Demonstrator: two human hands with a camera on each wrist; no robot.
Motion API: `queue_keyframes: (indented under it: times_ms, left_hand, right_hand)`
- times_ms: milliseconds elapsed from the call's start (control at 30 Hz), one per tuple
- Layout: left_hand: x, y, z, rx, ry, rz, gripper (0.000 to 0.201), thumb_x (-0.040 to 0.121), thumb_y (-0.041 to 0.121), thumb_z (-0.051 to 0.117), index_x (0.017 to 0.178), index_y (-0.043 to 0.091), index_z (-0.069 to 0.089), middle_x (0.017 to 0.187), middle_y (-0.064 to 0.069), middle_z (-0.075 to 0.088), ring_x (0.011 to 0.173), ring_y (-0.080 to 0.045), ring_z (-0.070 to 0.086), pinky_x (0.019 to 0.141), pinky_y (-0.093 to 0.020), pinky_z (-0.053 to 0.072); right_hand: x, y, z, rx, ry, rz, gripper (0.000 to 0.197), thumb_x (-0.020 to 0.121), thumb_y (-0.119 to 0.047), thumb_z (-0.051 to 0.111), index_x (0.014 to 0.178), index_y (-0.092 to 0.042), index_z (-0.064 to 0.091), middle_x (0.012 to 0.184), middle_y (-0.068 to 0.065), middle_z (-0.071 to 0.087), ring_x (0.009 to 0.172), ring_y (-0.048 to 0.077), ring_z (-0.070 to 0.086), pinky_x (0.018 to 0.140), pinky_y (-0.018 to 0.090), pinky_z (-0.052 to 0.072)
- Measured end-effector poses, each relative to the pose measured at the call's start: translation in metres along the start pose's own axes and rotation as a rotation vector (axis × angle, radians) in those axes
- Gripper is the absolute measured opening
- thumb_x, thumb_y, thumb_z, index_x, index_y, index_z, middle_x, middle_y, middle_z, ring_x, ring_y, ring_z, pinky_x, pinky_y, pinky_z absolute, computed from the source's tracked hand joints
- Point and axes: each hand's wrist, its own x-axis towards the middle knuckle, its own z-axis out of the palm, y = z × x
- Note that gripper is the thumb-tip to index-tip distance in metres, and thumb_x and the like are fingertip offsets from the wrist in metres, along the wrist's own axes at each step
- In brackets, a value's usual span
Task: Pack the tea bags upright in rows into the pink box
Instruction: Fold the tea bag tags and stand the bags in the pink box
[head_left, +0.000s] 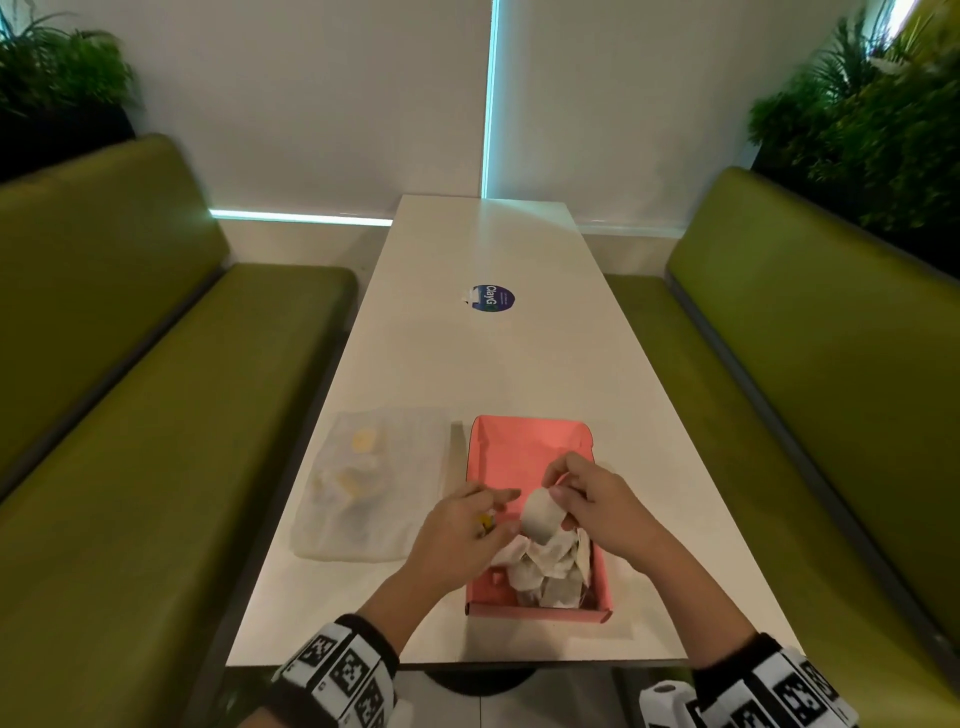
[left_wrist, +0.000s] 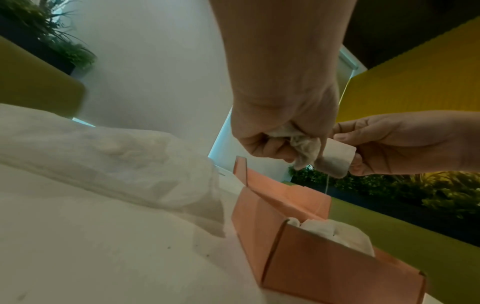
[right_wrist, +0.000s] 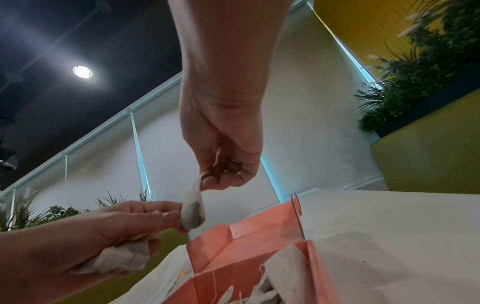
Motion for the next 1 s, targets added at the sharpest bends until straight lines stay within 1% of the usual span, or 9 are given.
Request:
queue_keyframes:
  times_ms: [167,267,467,500,600,633,767,900,1000]
  left_hand:
    - [0.007,0.002,0.005,-0.091,-0.013,0.085,0.007,0.083,0.025,0.069,0.079,0.020,0.069,0.097,0.017,0.059,0.089,0.003,0.057,0.079,-0.014,0.045]
    - [0.009,0.001,0.005,-0.083,0.009,0.067,0.008,0.082,0.028,0.070,0.079,0.022,0.068,0.086,0.015,0.061,0.075,0.000,0.056,0.070,-0.017,0.043]
    - [0.021,-0.001,-0.002,0.475,-0.102,-0.054,0.019,0.086,0.030,0.060,0.103,0.026,0.067,0.109,0.009,0.059,0.098,-0.014,0.059,0.075,-0.024,0.045]
    - [0.024,-0.001,0.001,0.558,-0.184,-0.027,0.024,0.086,0.033,0.057,0.108,0.028,0.066,0.112,0.008,0.056,0.099,-0.016,0.059,0.074,-0.025,0.044]
    - [0.028,0.007,0.011,0.868,-0.403,0.140,0.037,0.091,0.039,0.047,0.124,0.025,0.056,0.117,-0.002,0.050,0.091,-0.026,0.059,0.066,-0.029,0.039]
    - [0.030,0.007,0.014,0.936,-0.436,0.173,0.037,0.092,0.037,0.046,0.123,0.018,0.053,0.115,-0.005,0.052,0.087,-0.028,0.060,0.063,-0.030,0.038]
    - [0.032,0.005,0.023,1.043,-0.518,0.253,0.026,0.093,0.027,0.048,0.113,0.013,0.059,0.113,-0.007,0.052,0.081,-0.024,0.062,0.056,-0.030,0.041]
    - [0.034,0.008,0.023,1.025,-0.514,0.127,0.030,0.092,0.027,0.047,0.119,0.017,0.056,0.121,-0.007,0.045,0.087,-0.028,0.060,0.059,-0.033,0.038]
    - [0.034,0.014,0.010,0.951,-0.386,0.019,0.031,0.090,0.030,0.049,0.117,0.019,0.058,0.120,-0.004,0.043,0.087,-0.027,0.059,0.061,-0.032,0.039]
  right_hand:
    - [-0.002,-0.004,0.000,-0.030,-0.041,-0.059,0.010,0.091,-0.012,0.058,0.091,-0.022,0.054,0.070,-0.004,0.056,0.060,0.010,0.055,0.061,0.015,0.043]
    - [0.001,-0.002,0.002,-0.131,-0.036,-0.068,0.014,0.083,-0.016,0.069,0.084,-0.024,0.059,0.070,-0.008,0.055,0.063,0.008,0.051,0.061,0.018,0.043]
    - [0.005,0.012,-0.011,-0.253,0.585,0.033,0.006,0.086,-0.015,0.063,0.084,-0.013,0.067,0.077,-0.002,0.067,0.071,0.018,0.059,0.068,0.027,0.045]
    - [0.003,0.013,-0.012,-0.232,0.517,0.022,0.006,0.086,-0.014,0.063,0.084,-0.013,0.068,0.076,-0.004,0.067,0.070,0.016,0.060,0.068,0.025,0.047]
    - [-0.005,0.007,-0.006,-0.284,-0.141,0.051,0.008,0.083,-0.010,0.065,0.089,-0.012,0.071,0.074,-0.006,0.064,0.065,0.006,0.060,0.064,0.012,0.047]
    - [-0.006,0.006,-0.005,-0.323,-0.232,0.068,0.010,0.083,-0.008,0.065,0.090,-0.010,0.072,0.075,-0.004,0.064,0.064,0.006,0.059,0.061,0.009,0.046]
    - [0.000,0.014,-0.010,-0.398,0.247,0.085,0.010,0.084,-0.011,0.061,0.086,-0.012,0.070,0.083,-0.001,0.065,0.077,0.014,0.057,0.062,0.014,0.038]
    - [-0.001,0.014,-0.011,-0.423,0.094,0.090,0.007,0.085,-0.023,0.065,0.082,-0.018,0.068,0.082,-0.008,0.061,0.078,0.009,0.053,0.064,0.016,0.037]
    - [-0.003,0.016,-0.014,-0.403,0.165,0.085,0.010,0.086,-0.022,0.064,0.087,-0.014,0.069,0.087,-0.004,0.066,0.080,0.011,0.056,0.071,0.021,0.042]
